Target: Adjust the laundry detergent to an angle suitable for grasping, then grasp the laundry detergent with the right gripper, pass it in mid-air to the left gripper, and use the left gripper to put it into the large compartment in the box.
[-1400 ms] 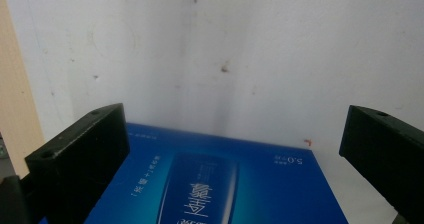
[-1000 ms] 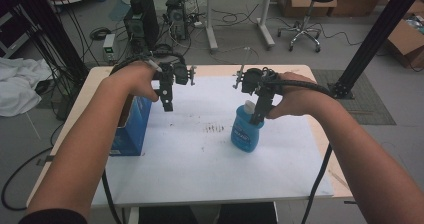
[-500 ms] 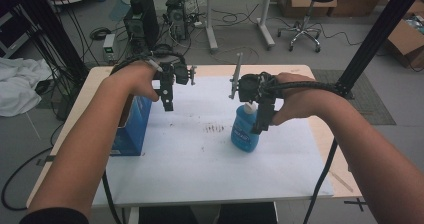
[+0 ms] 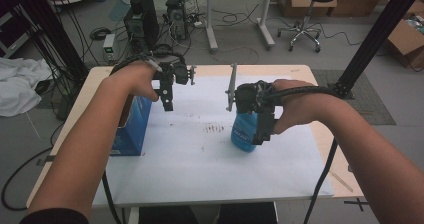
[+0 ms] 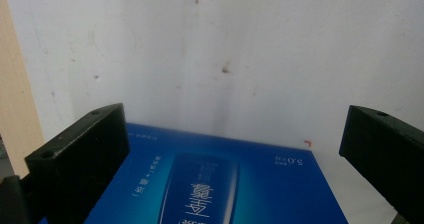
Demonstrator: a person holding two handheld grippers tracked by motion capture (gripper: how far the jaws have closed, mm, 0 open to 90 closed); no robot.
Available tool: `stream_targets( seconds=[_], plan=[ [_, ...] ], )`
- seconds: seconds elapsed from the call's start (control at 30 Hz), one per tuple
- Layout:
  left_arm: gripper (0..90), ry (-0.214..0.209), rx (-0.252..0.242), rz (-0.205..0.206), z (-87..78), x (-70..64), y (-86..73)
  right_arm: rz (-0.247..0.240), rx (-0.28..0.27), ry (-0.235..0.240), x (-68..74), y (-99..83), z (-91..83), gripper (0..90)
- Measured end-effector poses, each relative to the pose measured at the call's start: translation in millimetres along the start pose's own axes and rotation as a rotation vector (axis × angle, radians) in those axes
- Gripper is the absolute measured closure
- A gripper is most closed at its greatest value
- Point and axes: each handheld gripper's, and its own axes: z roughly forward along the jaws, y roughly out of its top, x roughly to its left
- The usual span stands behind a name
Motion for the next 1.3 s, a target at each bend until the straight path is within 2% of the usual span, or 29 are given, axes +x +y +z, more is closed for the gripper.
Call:
stream_targets(
  seconds=[0.27, 0.53, 0.97, 1.3],
  plan=[
    [0.1, 0.001, -0.003, 0.002, -2.9, -1.5, 0.7, -0.027, 0.014, -0.001, 7.5, 4.8, -0.8, 0.0],
    [0.1, -0.003, -0.005, 0.003, -4.1, -1.9, 0.3, -0.027, 0.010, 0.001, 3.5, 3.2, 0.7, 0.0],
    [0.1, 0.010, -0.015, -0.004, -13.2, -2.4, -10.4, -0.034, 0.018, -0.002, 2.9, 10.4, -0.4, 0.0],
    [0.1, 0.014, -0.016, 0.006, -18.7, -5.1, -4.2, -0.026, 0.020, -0.018, 3.4, 8.6, -1.8, 0.0]
  ],
)
